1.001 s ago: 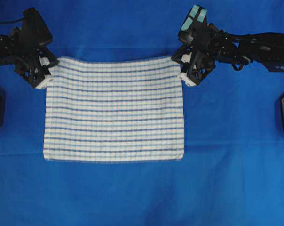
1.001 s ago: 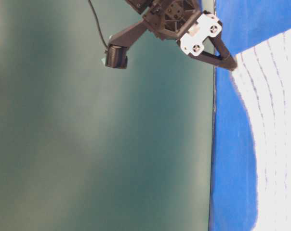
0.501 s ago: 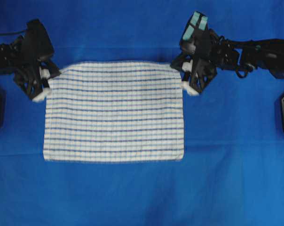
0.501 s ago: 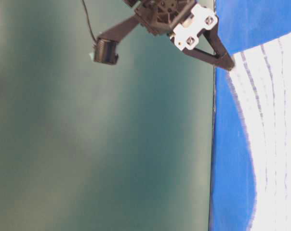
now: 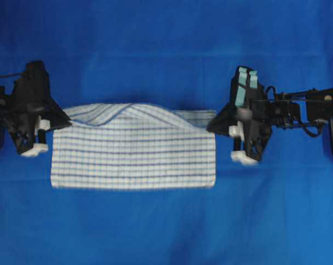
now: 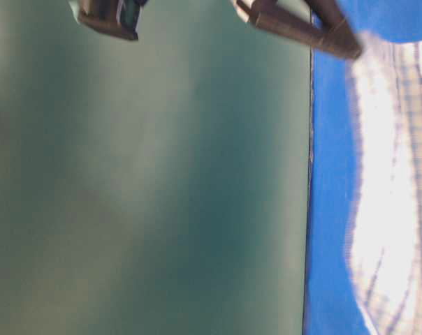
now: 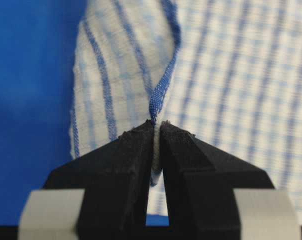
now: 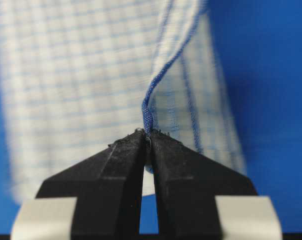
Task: Fold the blue towel.
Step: 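Lift the far corners and fold them toward the near edge, then lay the folded edge down and open both grippers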
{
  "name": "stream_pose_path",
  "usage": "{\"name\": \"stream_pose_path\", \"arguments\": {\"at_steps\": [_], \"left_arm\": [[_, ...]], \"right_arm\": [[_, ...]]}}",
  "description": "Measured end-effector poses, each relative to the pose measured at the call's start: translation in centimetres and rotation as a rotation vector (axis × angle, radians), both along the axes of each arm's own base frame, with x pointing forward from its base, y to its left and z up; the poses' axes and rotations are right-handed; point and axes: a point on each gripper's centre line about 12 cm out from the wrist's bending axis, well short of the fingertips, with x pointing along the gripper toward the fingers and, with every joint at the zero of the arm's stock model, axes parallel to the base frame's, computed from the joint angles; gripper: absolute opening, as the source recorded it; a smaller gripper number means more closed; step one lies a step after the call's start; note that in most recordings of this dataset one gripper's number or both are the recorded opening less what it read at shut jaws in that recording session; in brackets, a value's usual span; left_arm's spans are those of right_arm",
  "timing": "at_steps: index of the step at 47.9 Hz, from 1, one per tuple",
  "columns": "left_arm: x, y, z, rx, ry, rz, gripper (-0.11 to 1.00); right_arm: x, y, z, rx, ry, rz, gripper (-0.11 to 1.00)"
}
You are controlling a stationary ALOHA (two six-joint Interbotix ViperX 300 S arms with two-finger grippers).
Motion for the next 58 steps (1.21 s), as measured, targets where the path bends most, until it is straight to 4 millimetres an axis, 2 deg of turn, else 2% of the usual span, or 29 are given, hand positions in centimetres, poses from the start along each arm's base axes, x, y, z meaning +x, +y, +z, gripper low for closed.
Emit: {"name": "stream_pose_path", "arguments": {"at_steps": [9, 20, 49, 50, 54, 58], "left_arm": [[-1.2, -2.9, 0.7, -0.082, -0.048, -0.052, 0.02], [-2.4, -5.5, 0.6, -0.125, -0.048, -0.154, 0.02], [-2.5, -5.9, 0.5, -0.129, -0.056, -0.172, 0.03], [-2.5, -6.0, 0.5, -0.128, -0.056, -0.175, 0.05], [-2.5, -6.0, 0.6, -0.128, -0.059, -0.175, 0.19], [-2.5, -6.0, 0.7, -0.13, -0.068, -0.176, 0.44]], "right_arm": [[-0.4, 2.9, -0.1, 0.017, 0.004, 0.076, 0.05], [-0.7, 4.7, -0.1, 0.022, 0.005, 0.13, 0.05], [-0.5, 5.2, -0.6, 0.043, 0.025, 0.125, 0.07], [-0.5, 5.2, -0.6, 0.045, 0.023, 0.121, 0.08], [-0.4, 5.2, -0.5, 0.046, 0.022, 0.121, 0.33], [-0.3, 5.2, -0.4, 0.047, 0.019, 0.121, 0.57]]}}
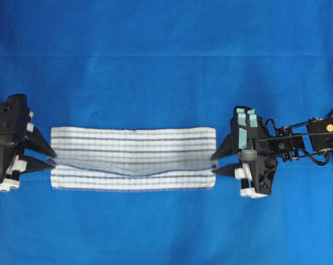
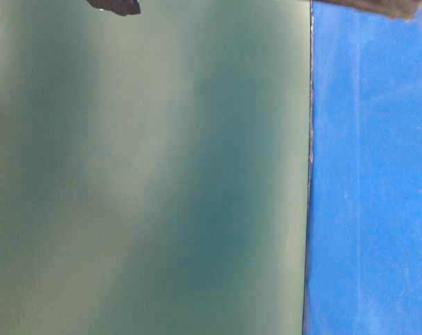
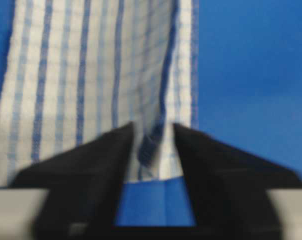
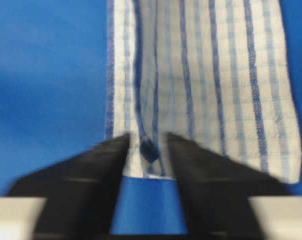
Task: Fold the blue towel.
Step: 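Lay the folded edge down and open both grippers, then grasp both short ends of the folded strip with both grippers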
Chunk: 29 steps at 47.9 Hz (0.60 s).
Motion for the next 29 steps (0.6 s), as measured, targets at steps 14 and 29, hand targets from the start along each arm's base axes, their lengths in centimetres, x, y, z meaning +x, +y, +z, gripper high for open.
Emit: {"name": "stream_pose_path", "arguments": {"at_steps": [14, 29], "left_arm": [[0.1, 1.6, 0.5, 0.01, -0.036, 0.063, 0.8], [0.5, 4.1, -1.4, 0.055, 0.056, 0.165, 0.79]], "right_arm": [[0.4, -3.2, 0.1, -0.003, -0.005, -0.097, 0.61], [0.8, -6.7, -1.8, -0.015, 0.053, -0.199, 0.61]]}}
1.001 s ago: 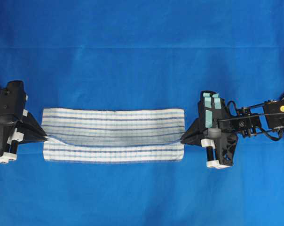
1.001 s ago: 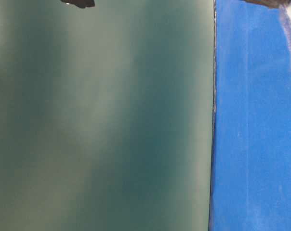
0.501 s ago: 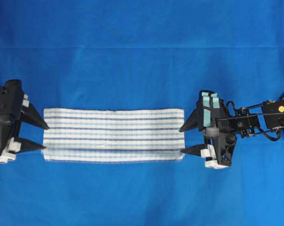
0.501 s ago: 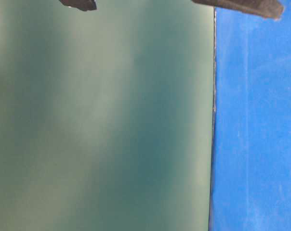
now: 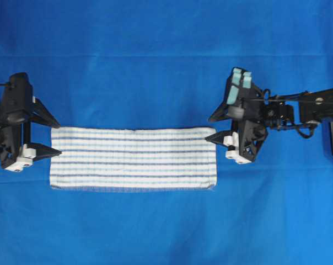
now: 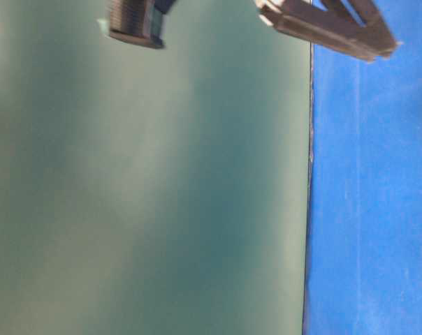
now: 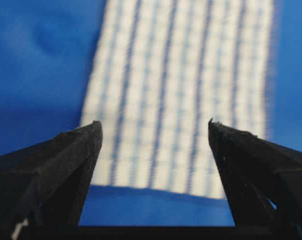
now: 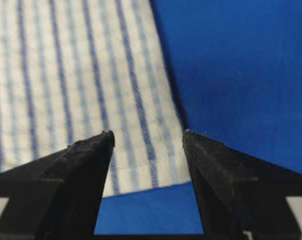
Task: Fold the blue towel.
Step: 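Grasp both short ends of the folded strip with both grippers, then lift the strip and rotate it vertical, left gripper swinging down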
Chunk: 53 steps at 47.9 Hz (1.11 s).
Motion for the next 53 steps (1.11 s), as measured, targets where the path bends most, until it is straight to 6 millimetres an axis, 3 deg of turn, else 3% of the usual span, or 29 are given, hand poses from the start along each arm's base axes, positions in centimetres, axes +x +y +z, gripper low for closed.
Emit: {"name": "stream_pose_path", "arguments": {"at_steps": [17, 29, 33, 37, 41, 49, 53], "left_arm": [[0.3, 1.6, -3.2, 0.004, 0.132, 0.084, 0.79], [0.7, 1.8, -4.8, 0.009, 0.182, 0.084, 0.75], [1.0, 1.8, -4.9, 0.009, 0.189, 0.086, 0.69], [1.3, 1.9, -5.0, 0.01, 0.192, 0.091, 0.55], [1.3, 1.9, -5.1, 0.008, 0.195, 0.093, 0.38], [1.1, 1.9, -5.1, 0.0, 0.212, 0.103, 0.07], [1.0, 1.8, -5.2, 0.001, 0.221, 0.096, 0.03]], "right_arm": [[1.1, -1.0, -3.3, 0.006, 0.086, -0.032, 0.61], [1.1, -1.0, -4.0, 0.01, 0.106, -0.036, 0.6], [1.1, -1.0, -4.0, 0.01, 0.106, -0.036, 0.6], [1.0, -1.0, -4.0, 0.01, 0.109, -0.036, 0.56], [1.1, -1.0, -4.0, 0.01, 0.107, -0.036, 0.47], [1.1, -1.0, -4.0, 0.01, 0.107, -0.036, 0.01], [1.0, -1.0, -4.0, 0.009, 0.113, -0.035, 0.0]]}}
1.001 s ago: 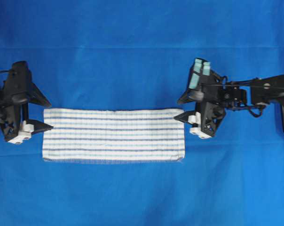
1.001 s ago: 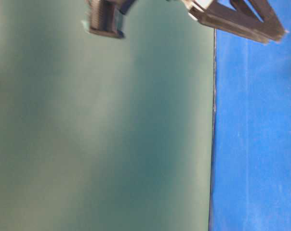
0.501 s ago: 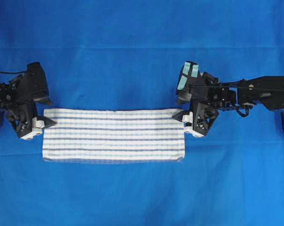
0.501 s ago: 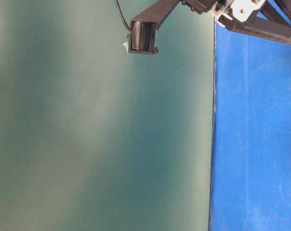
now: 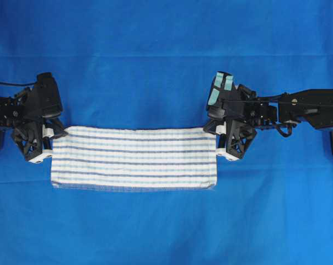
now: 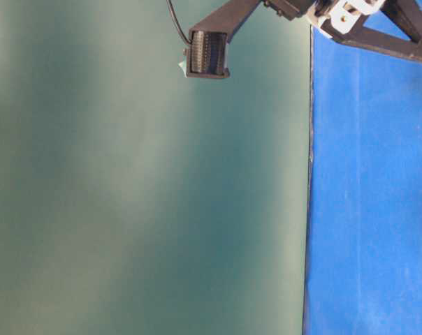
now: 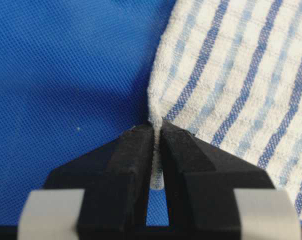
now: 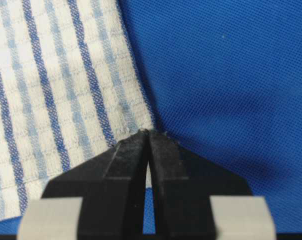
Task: Fold the blue towel.
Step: 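Lift the strip and rotate it vertical, left gripper swinging down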
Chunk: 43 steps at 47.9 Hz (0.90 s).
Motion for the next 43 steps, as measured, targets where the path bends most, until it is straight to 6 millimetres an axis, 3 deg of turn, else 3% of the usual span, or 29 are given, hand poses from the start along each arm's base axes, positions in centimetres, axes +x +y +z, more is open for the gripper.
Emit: {"name": "stream_pose_path", "arguments": {"at_steps": [17, 24, 32, 43], "left_arm": [[-0.1, -0.3, 0.5, 0.0, 0.025, -0.017, 0.02], [0.3, -0.3, 2.1, 0.003, -0.012, -0.023, 0.02], [0.8, -0.3, 5.6, 0.003, -0.103, -0.024, 0.02], [-0.1, -0.4, 9.5, 0.003, -0.233, -0.021, 0.02]], "right_arm": [[0.0, 0.0, 0.2, 0.0, 0.009, 0.0, 0.0], [-0.2, 0.0, 2.2, -0.008, -0.032, 0.007, 0.0], [-0.6, 0.0, 5.7, -0.02, -0.107, 0.015, 0.0], [-1.6, 0.0, 9.5, -0.035, -0.186, 0.022, 0.0]]}}
